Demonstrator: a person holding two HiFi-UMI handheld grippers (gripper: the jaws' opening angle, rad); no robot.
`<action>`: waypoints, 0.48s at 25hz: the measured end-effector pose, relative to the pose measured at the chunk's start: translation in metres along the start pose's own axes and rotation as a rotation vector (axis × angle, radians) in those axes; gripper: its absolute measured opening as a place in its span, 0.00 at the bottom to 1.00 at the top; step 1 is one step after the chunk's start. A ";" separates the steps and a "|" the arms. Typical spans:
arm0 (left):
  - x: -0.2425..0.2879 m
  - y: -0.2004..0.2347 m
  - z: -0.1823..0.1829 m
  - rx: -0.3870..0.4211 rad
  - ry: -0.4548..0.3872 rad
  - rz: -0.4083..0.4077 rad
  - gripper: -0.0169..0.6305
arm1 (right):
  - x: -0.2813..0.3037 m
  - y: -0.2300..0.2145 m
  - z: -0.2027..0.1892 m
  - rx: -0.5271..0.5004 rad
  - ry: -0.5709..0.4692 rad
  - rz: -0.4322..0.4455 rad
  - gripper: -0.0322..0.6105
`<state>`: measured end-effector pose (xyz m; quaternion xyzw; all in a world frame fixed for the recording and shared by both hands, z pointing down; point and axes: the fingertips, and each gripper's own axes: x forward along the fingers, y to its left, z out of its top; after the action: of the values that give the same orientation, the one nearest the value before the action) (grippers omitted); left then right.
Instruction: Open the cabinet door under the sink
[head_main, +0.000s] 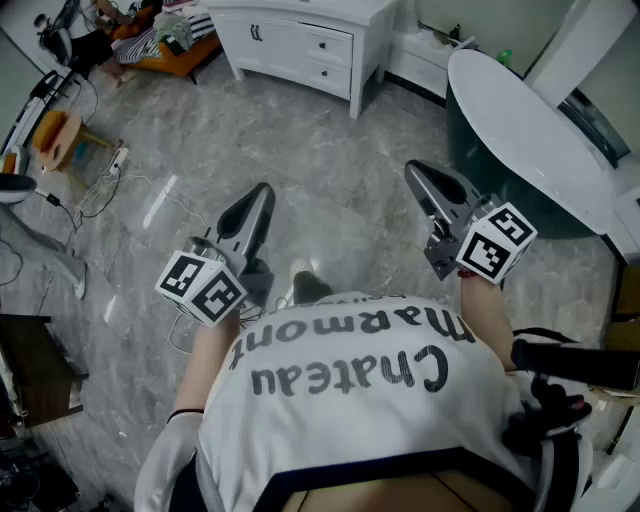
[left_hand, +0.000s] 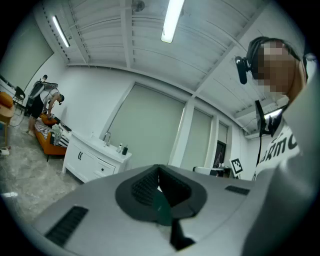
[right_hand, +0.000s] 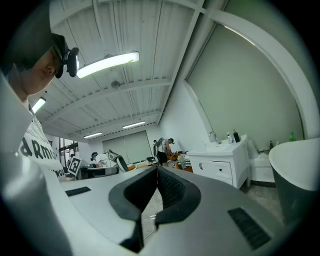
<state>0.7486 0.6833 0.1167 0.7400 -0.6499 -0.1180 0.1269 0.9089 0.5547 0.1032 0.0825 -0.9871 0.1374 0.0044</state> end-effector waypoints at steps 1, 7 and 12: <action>0.001 0.000 0.000 0.005 -0.003 -0.005 0.04 | 0.001 0.000 0.000 -0.004 0.002 0.001 0.06; 0.002 -0.001 0.001 -0.001 -0.006 0.004 0.04 | 0.003 -0.001 -0.001 -0.002 0.014 0.010 0.06; 0.001 0.000 -0.009 0.007 0.001 0.015 0.04 | 0.007 -0.007 -0.009 0.013 0.020 0.011 0.07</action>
<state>0.7513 0.6823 0.1253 0.7356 -0.6557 -0.1147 0.1255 0.9035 0.5498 0.1139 0.0758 -0.9865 0.1446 0.0133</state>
